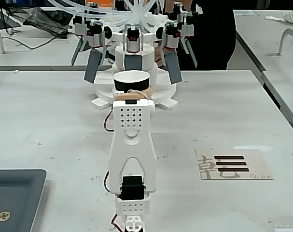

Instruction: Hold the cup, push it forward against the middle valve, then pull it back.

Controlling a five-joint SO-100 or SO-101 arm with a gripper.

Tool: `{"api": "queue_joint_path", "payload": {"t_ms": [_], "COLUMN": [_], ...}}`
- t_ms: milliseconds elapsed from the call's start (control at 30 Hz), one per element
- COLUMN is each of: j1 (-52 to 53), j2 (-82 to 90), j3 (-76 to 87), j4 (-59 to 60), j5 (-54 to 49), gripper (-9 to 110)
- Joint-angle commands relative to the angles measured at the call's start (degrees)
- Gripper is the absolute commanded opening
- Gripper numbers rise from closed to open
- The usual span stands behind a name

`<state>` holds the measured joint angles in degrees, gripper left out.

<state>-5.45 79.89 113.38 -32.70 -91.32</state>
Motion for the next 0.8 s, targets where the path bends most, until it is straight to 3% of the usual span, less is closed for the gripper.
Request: {"api": "queue_joint_path", "payload": {"t_ms": [0,767], "j1": [0.0,0.1], "j2": [1.2,-3.3], "j3": [0.4,-3.8], "j4": [-1.8,-1.4], "j5": [-0.2,-0.3], "gripper": [4,4]}}
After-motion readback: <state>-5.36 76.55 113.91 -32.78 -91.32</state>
